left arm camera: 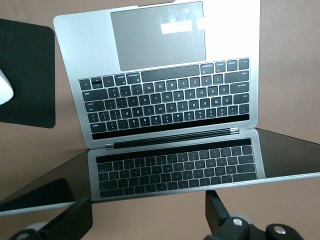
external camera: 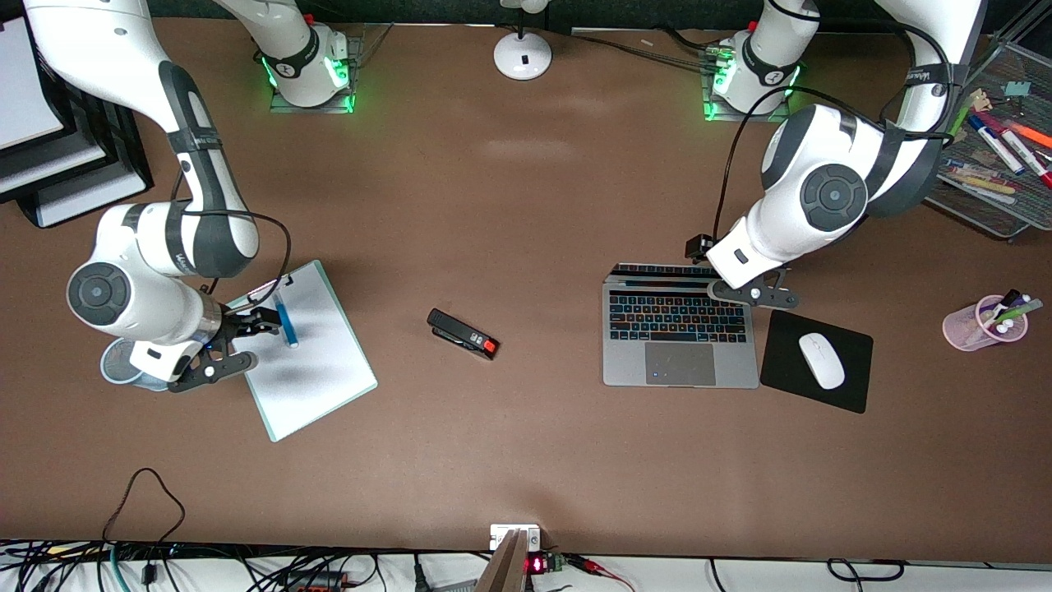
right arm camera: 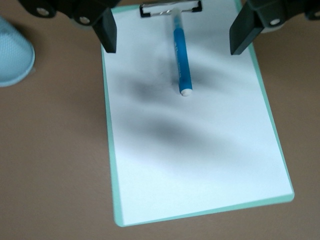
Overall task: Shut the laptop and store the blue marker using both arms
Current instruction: 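Grasp the blue marker with the right gripper while the left gripper pushes the lid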
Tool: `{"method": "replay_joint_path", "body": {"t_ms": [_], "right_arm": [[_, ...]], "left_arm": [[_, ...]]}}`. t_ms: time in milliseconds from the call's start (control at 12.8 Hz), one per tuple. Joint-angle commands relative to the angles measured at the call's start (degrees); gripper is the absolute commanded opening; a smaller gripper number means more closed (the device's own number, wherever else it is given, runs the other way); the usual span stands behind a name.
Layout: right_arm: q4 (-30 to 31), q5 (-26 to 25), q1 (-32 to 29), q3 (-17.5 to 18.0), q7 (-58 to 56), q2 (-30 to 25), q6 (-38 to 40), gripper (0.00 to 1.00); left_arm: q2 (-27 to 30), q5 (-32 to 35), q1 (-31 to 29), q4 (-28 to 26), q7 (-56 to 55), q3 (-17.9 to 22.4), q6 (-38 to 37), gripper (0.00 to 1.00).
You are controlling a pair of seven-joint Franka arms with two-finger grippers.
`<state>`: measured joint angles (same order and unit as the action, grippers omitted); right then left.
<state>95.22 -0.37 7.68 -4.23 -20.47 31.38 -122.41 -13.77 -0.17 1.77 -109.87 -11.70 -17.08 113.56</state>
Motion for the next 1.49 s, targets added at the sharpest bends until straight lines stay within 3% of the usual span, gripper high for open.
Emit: {"method": "replay_joint_path", "body": {"t_ms": [0,861,939,1409], "right_arm": [[1.99,-0.51,-0.12,-0.16,-4.13,1.13,-3.96,1.00],[2.95,3.79,0.67,-0.16,-3.96,6.41,-7.75,1.00],[3.57,3.62,0.59,-0.16,-4.23,6.41,-7.67,0.94],[7.52,3.62,0.23,-0.16,-4.05,5.88,-10.47,0.81]], "left_arm": [[-1.87,-0.35,0.16,0.54,-0.42,-0.32,2.19,1.00],[-6.88,-0.88,0.69,1.42,-1.39,-0.41,7.99,1.00],[-7.32,-0.88,0.78,1.42,-1.57,-0.41,9.04,1.00],[-9.60,-1.06,0.87,3.96,-2.09,-0.41,9.23,1.00]]}}
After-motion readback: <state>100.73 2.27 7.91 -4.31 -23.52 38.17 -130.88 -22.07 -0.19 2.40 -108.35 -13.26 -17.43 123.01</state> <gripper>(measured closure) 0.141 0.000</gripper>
